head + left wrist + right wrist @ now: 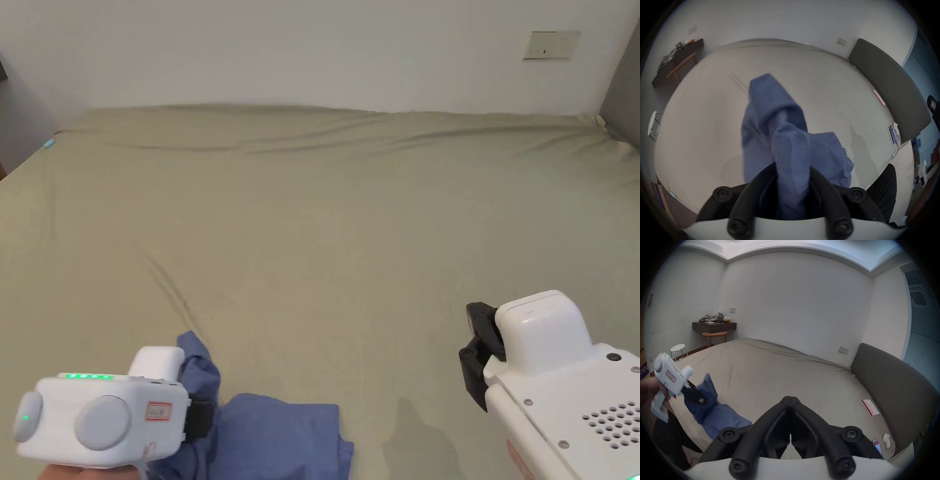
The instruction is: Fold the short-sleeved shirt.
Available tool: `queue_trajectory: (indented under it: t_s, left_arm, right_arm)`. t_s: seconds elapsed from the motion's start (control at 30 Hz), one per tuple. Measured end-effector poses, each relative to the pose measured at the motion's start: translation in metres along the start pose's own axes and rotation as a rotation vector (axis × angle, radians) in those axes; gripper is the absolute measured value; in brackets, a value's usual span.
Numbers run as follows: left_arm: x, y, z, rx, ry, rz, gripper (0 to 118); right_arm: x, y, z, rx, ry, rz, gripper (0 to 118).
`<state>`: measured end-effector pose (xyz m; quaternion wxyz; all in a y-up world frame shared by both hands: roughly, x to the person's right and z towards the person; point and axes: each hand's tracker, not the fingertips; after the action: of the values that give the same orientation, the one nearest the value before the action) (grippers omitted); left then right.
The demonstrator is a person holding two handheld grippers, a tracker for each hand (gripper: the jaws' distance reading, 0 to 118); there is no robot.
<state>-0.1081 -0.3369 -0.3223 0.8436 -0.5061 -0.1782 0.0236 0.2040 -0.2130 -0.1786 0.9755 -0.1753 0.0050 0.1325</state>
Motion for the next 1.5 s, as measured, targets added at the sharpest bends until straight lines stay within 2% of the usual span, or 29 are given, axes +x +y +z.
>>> queue_trajectory:
  t_s: [0.27, 0.37, 0.43, 0.5, 0.6, 0.63, 0.7, 0.77, 0.8, 0.9, 0.93, 1.0, 1.13, 1.33, 1.4, 1.5]
  left_arm:
    - [0.064, -0.026, -0.074, -0.136, 0.018, -0.126, 10]
    - [0.078, -0.035, -0.081, -0.124, 0.065, -0.188, 10]
    - [0.086, -0.038, -0.079, -0.101, 0.075, -0.217, 15]
    - [0.087, -0.039, -0.075, -0.104, 0.017, -0.223, 34]
    - [0.078, -0.036, -0.058, -0.119, -0.239, -0.138, 95]
    - [0.074, -0.035, -0.051, -0.107, -0.323, -0.097, 106]
    - [0.061, -0.030, -0.028, -0.008, -0.421, -0.026, 106]
    - [0.048, -0.025, -0.011, 0.058, -0.395, 0.014, 100]
    - [0.041, -0.020, -0.003, 0.103, -0.370, 0.032, 90]
    - [0.028, -0.017, 0.009, 0.201, -0.236, 0.028, 22]
    - [0.029, -0.016, 0.007, 0.224, -0.192, 0.020, 4]
    - [0.032, -0.021, 0.002, 0.274, -0.059, -0.036, 1]
    - [0.051, -0.035, -0.030, 0.284, 0.070, -0.143, 0]
    - [0.097, -0.064, -0.088, 0.174, 0.029, -0.266, 0]
    - [0.115, -0.075, -0.095, 0.180, 0.057, -0.322, 0]
    - [0.140, -0.089, -0.090, 0.172, 0.006, -0.374, 0]
  right_arm:
    - [0.012, -0.010, -0.003, -0.025, -0.015, -0.028, 0]
    - [0.014, -0.013, -0.006, -0.033, -0.014, -0.037, 0]
    - [0.014, -0.014, -0.009, -0.039, -0.015, -0.038, 0]
    - [0.013, -0.013, -0.010, -0.045, -0.012, -0.040, 0]
    - [0.014, -0.014, -0.012, -0.045, -0.009, -0.038, 0]
    - [0.014, -0.013, -0.011, -0.044, -0.009, -0.037, 0]
    - [0.014, -0.012, -0.011, -0.041, -0.009, -0.035, 0]
    - [0.015, -0.012, -0.010, -0.039, -0.012, -0.037, 0]
    - [0.015, -0.012, -0.010, -0.040, -0.010, -0.038, 0]
    - [0.012, -0.011, -0.007, -0.039, -0.010, -0.039, 0]
    - [0.011, -0.011, -0.007, -0.039, -0.009, -0.039, 0]
    - [0.012, -0.013, -0.005, -0.037, -0.008, -0.038, 0]
    - [0.012, -0.015, -0.002, -0.038, -0.009, -0.035, 0]
    - [0.015, -0.016, 0.004, -0.043, -0.025, -0.037, 0]
    - [0.018, -0.017, 0.006, -0.041, -0.029, -0.044, 0]
    - [0.021, -0.019, 0.006, -0.042, -0.037, -0.052, 0]
